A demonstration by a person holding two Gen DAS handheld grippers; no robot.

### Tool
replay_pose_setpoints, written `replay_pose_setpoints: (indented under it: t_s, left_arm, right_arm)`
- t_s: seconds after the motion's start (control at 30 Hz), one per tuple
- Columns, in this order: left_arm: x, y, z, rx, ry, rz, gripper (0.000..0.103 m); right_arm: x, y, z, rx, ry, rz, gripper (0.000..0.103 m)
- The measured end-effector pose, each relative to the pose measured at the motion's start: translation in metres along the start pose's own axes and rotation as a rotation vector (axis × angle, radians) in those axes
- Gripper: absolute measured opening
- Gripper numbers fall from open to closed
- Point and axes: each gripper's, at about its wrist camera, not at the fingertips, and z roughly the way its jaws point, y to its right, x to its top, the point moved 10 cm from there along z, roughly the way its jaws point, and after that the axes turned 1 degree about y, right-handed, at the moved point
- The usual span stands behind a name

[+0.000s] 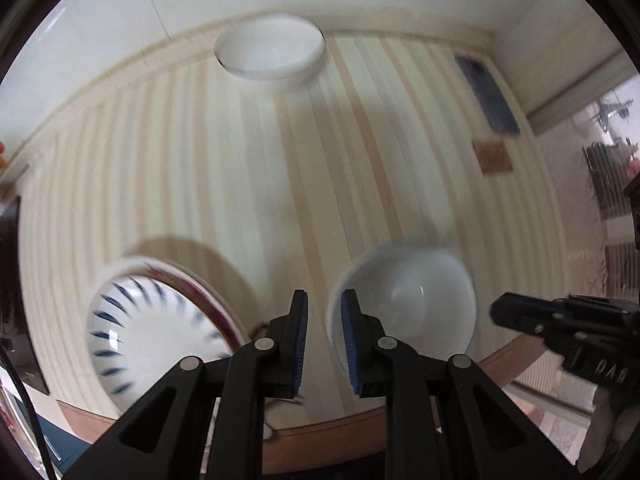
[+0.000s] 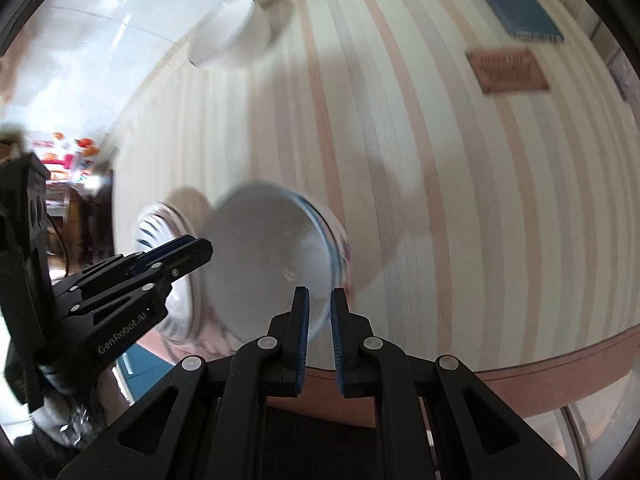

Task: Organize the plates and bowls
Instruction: 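Open both tools and lift them off the nested bowls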

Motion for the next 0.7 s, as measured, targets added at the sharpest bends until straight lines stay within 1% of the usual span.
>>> replay_pose_setpoints:
  t_s: [0.07, 0.13, 0.17, 0.2, 0.23, 0.27, 0.3, 0.37, 0.43, 0.57, 0.7]
  left_arm:
    - [0.020, -0.010, -0.010, -0.013, 0.017, -0.031, 0.016]
    - [0.049, -0.024, -0.017, -0.024, 0.064, -0.077, 0.016]
    - [0.063, -0.032, -0.019, -0.018, 0.093, -0.101, 0.016]
    - [0.079, -0.042, -0.021, -0.010, 0.135, -0.131, 0.016]
    - [0.093, -0.050, -0.020, 0.000, 0.166, -0.151, 0.016]
    - [0.108, -0.060, -0.019, 0.013, 0.194, -0.177, 0.016]
    - [0.119, -0.068, -0.016, 0.020, 0.200, -0.193, 0.016]
    - [0.139, -0.084, -0.003, 0.023, 0.162, -0.214, 0.016]
    - [0.156, -0.094, 0.013, 0.025, 0.126, -0.227, 0.016]
    - [0.179, -0.111, 0.041, 0.028, 0.072, -0.279, 0.016]
    - [0.194, -0.118, 0.068, 0.011, 0.018, -0.296, 0.016]
  right_arm:
    - [0.013, -0.008, -0.016, 0.022, 0.027, -0.015, 0.013]
    - [0.033, -0.017, -0.029, 0.034, 0.059, -0.038, 0.013]
    - [0.045, -0.022, -0.034, 0.041, 0.076, -0.048, 0.019]
    - [0.058, -0.027, -0.038, 0.049, 0.092, -0.053, 0.034]
    - [0.072, -0.031, -0.040, 0.055, 0.108, -0.059, 0.041]
    - [0.086, -0.036, -0.040, 0.057, 0.123, -0.065, 0.044]
    - [0.101, -0.040, -0.040, 0.060, 0.139, -0.068, 0.044]
    - [0.131, -0.049, -0.037, 0.069, 0.163, -0.070, 0.044]
    - [0.159, -0.055, -0.028, 0.055, 0.183, -0.067, 0.044]
    - [0.205, -0.067, 0.002, 0.024, 0.175, -0.077, 0.044]
    - [0.234, -0.076, 0.032, -0.005, 0.156, -0.089, 0.044]
